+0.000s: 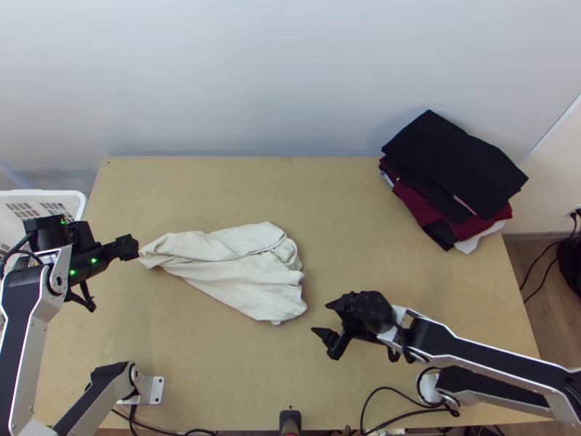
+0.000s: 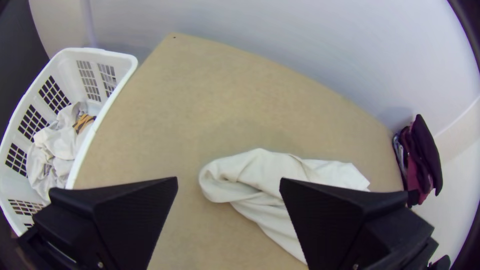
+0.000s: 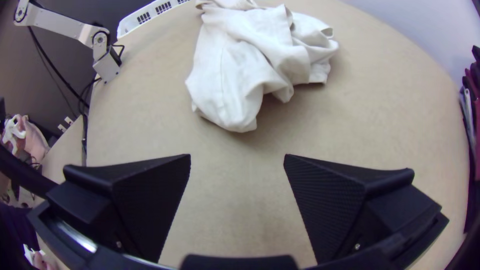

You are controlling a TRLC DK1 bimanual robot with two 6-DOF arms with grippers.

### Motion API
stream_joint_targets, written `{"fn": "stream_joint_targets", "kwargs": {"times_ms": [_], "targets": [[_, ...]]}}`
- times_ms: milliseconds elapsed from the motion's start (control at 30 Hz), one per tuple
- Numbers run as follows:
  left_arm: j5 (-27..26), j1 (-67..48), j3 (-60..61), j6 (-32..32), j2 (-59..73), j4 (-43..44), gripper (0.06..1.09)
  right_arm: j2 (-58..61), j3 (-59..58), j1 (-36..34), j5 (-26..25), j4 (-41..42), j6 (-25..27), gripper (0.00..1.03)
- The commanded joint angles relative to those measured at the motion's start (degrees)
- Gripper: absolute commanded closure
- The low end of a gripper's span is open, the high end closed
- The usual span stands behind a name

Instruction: Fold the t-shirt

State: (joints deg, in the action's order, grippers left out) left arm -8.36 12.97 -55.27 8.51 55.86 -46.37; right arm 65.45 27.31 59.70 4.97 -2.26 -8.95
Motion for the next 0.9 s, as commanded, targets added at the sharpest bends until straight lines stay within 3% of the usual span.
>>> {"fn": "stream_joint_targets", "kwargs": {"times_ms": [0,567,633,767,800,867], "targets": [[-0.08,0.39,1.74,0.45,-0.57,0.58,0.1,4.07,0.11,0.85,-0.05,2.79,-0.1,0.19],[-0.08,0.83,2.79,-0.08,-0.31,0.75,0.1,16.9,7.41,1.03,-0.05,9.03,-1.51,0.2],[-0.08,0.83,3.06,0.01,-0.22,1.19,0.1,17.78,8.02,1.03,-0.05,9.21,-1.51,0.36],[-0.08,0.83,3.06,0.01,-0.04,1.63,0.1,17.43,7.58,1.47,-0.14,12.46,-1.42,0.9],[-0.08,0.83,3.06,-0.08,-0.04,1.63,0.1,16.99,7.49,1.38,-0.23,13.07,-1.42,1.0],[-0.08,0.83,2.97,-0.16,0.04,1.81,0.1,15.85,7.32,1.21,-0.31,13.25,-1.77,1.0]]}}
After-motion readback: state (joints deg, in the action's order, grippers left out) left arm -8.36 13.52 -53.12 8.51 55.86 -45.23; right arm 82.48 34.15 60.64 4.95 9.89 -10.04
